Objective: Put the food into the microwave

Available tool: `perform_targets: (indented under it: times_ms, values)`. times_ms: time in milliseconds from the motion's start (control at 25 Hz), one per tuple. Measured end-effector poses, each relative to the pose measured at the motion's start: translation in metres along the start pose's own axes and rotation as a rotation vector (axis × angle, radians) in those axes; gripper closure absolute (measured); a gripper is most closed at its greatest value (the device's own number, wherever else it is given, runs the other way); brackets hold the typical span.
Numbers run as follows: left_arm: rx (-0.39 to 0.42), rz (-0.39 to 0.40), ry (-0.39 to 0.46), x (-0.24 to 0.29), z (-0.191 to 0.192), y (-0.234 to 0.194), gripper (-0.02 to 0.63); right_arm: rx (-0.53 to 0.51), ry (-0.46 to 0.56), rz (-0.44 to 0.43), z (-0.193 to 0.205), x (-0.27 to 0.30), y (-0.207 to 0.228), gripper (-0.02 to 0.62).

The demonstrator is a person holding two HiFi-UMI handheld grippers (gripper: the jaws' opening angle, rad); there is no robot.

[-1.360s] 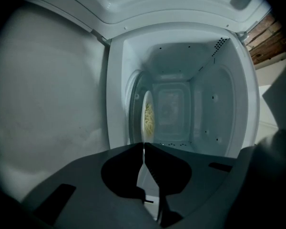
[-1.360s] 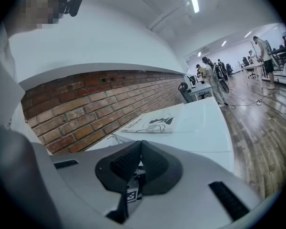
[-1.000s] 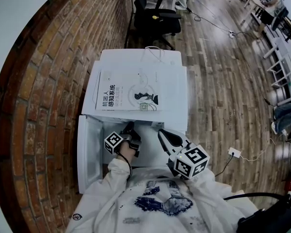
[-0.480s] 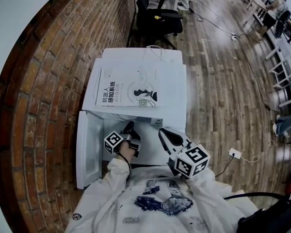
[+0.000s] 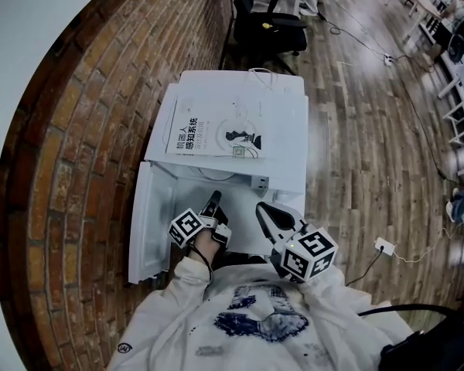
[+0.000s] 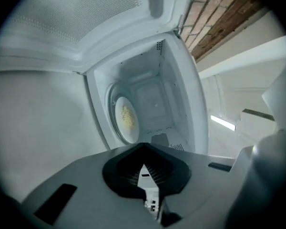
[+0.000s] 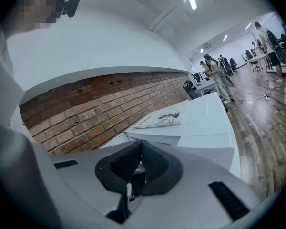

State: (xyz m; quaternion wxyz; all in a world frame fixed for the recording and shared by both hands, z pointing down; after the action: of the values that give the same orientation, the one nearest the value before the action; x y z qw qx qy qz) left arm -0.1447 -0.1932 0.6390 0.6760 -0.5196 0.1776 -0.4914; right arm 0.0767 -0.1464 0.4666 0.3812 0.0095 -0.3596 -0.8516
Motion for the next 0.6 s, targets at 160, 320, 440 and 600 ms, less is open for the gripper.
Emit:
perform_targets:
  times_ms: [160, 320, 440, 600]
  values:
    - [0.109, 0.013, -0.011, -0.019, -0.003, 0.013, 0.598, -0.001, 0.007, -0.005, 0.006, -0.002, -0.01, 0.581]
    - [0.254, 0.025, -0.032, -0.037, -0.006, 0.028, 0.598, 0.0, 0.021, 0.003, 0.013, -0.006, -0.021, 0.581]
    - [0.413, 0.011, -0.039, -0.054, -0.012, 0.04, 0.6, 0.003, 0.029, 0.012, 0.02, -0.009, -0.03, 0.581]
    - [0.601, 0.044, -0.036, -0.078, -0.018, 0.071, 0.6, 0.003, 0.04, 0.018, 0.029, -0.011, -0.045, 0.581]
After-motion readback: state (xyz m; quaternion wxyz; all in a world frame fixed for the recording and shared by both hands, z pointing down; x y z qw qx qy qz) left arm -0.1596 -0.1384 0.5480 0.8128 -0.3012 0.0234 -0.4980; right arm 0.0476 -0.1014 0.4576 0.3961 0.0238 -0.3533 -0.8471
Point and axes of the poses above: the fingertips, and each gripper's own axes: x forward along the fingers, y to its right, z out of its underside, the point moved 8 cm from there along -x, backward along the fingers, and after that the axes turned 11 degrees about x, right-handed, at the moved point
